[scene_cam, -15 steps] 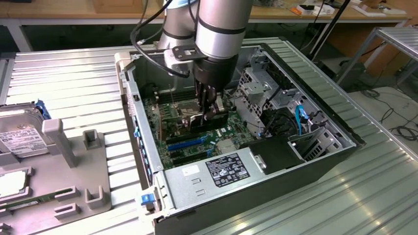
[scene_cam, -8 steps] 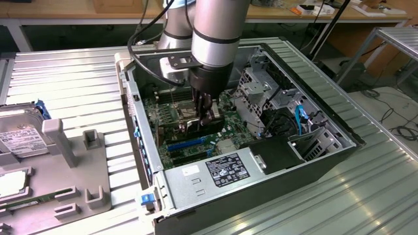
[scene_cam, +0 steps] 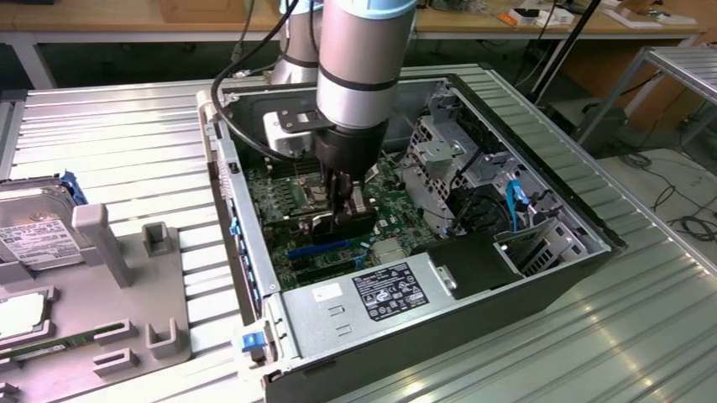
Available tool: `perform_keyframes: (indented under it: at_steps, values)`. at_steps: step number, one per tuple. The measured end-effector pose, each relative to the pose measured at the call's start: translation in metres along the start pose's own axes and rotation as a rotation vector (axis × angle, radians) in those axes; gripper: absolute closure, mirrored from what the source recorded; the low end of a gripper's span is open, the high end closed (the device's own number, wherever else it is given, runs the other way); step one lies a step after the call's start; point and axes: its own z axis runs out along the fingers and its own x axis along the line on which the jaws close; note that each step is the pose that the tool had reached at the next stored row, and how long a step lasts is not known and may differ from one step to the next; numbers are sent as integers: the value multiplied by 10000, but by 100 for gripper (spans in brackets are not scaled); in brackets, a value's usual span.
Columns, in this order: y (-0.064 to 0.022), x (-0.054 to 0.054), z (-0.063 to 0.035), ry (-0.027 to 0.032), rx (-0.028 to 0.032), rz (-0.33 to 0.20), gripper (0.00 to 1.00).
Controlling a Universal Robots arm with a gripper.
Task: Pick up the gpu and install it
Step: 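Insert the gpu into the slot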
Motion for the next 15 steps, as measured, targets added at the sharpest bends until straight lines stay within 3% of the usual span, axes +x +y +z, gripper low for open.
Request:
perform_keyframes:
  at_steps: [11, 15]
  values:
    - [37, 13, 26, 1, 0, -1, 73]
    - [31, 12, 29, 5, -35, 3, 73]
